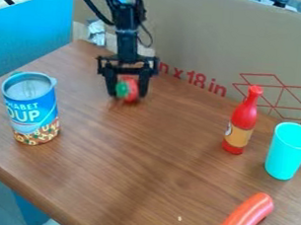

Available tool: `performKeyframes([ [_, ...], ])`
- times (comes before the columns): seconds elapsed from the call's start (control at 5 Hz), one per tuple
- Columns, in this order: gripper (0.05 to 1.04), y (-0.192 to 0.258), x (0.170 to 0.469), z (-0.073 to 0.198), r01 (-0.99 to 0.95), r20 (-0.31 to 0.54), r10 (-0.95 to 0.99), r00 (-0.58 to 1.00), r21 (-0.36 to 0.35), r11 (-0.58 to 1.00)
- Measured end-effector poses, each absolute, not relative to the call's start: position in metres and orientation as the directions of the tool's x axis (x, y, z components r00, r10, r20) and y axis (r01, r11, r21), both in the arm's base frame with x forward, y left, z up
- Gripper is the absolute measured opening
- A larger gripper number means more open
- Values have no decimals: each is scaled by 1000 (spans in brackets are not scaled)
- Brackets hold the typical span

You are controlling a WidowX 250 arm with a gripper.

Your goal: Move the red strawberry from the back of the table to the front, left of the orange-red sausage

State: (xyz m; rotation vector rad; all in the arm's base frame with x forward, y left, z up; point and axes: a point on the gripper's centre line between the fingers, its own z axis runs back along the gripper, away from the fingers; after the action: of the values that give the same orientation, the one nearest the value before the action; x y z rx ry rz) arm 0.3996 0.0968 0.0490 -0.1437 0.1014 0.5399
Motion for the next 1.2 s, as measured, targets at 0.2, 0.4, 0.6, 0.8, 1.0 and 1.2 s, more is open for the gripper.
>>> performKeyframes([
  [0.2, 858, 99, 387, 99, -386, 63, 392, 918, -95, 918],
  [0.4, 858, 86, 374, 116, -240, 170, 246, 954, -53, 969],
  [0.6, 858, 73, 351, 122, -96, 199, 88, 976, 32, 995],
  [0.8, 858, 59, 327, 108, -20, 156, 8, 988, 70, 997],
  [1.0, 858, 23, 313, 97, 102, 130, -110, 985, 69, 992],
  [1.2, 858, -20, 303, 83, 185, 125, -189, 974, 47, 982],
])
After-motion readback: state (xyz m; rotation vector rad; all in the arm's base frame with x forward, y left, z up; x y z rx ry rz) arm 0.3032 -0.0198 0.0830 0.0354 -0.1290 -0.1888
